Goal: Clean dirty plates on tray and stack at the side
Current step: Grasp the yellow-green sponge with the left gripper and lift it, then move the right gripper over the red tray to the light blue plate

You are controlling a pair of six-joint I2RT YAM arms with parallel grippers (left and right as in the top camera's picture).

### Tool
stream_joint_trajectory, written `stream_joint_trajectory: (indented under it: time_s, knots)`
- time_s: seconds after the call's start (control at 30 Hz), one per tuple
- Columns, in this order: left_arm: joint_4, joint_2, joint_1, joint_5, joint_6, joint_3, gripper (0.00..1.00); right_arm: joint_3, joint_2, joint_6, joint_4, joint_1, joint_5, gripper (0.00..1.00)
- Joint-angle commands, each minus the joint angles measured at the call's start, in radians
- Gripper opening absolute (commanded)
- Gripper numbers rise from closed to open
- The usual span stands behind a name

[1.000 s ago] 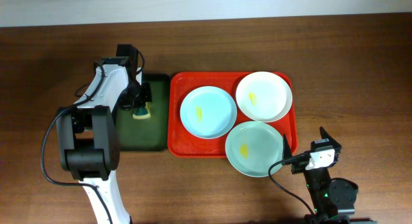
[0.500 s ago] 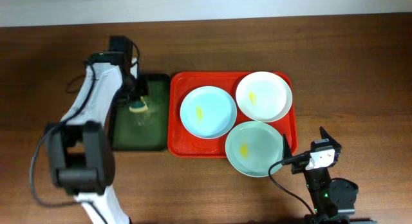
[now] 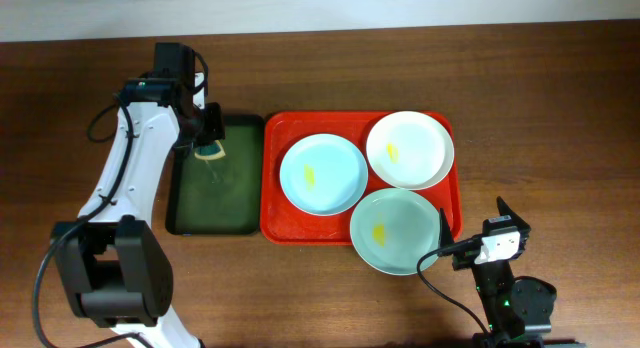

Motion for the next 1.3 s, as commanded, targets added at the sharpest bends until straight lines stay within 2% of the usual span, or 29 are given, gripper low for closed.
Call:
stream_joint_trajectory:
  time_s: [0.0, 0.43, 0.57, 0.6, 0.67, 0.77, 0.83, 0.87, 0.97, 1.07, 1.17, 1.27]
  knots:
    - [0.003, 0.006, 0.0, -0.006, 0.009, -0.005, 0.0, -0.005, -0.004, 0.011, -0.006, 0.006, 0.006, 0.99]
    - [0.006, 0.006, 0.0, -0.007, 0.009, -0.005, 0.0, -0.005, -0.004, 0.012, -0.005, 0.006, -0.007, 0.99]
    - [0.006, 0.006, 0.0, -0.007, 0.009, -0.005, 0.0, -0.005, -0.004, 0.035, 0.029, 0.006, -0.259, 0.99]
    - [0.006, 0.006, 0.0, -0.006, 0.009, -0.005, 0.0, -0.005, -0.004, 0.079, 0.008, 0.006, -0.272, 0.99]
    - [0.006, 0.006, 0.0, -0.005, 0.009, -0.005, 0.0, 0.035, -0.003, 0.257, -0.04, 0.006, -0.271, 0.98]
    - [0.006, 0.006, 0.0, -0.003, 0.009, -0.005, 0.0, 0.175, 0.026, 0.297, -0.101, 0.006, -0.255, 0.99]
    - [0.006, 0.006, 0.0, -0.003, 0.009, -0.005, 0.0, 0.363, 0.135, 0.296, -0.187, 0.006, -0.242, 0.98]
    - [0.006, 0.006, 0.0, -0.003, 0.009, -0.005, 0.0, 0.508, 0.243, 0.296, -0.279, 0.006, -0.237, 0.99]
    - [0.006, 0.006, 0.0, -0.003, 0.009, -0.005, 0.0, 0.795, 0.495, 0.296, -0.51, 0.006, -0.238, 0.99]
    - [0.006, 0.006, 0.0, -0.003, 0.009, -0.005, 0.0, 1.208, 0.881, 0.296, -0.962, 0.006, -0.238, 0.98]
    - [0.006, 0.006, 0.0, -0.003, 0.009, -0.005, 0.0, 1.419, 1.17, 0.296, -1.147, 0.006, -0.261, 0.98]
    - [0.006, 0.006, 0.0, -0.003, 0.009, -0.005, 0.0, 1.432, 1.4, 0.301, -1.231, 0.006, -0.345, 0.99]
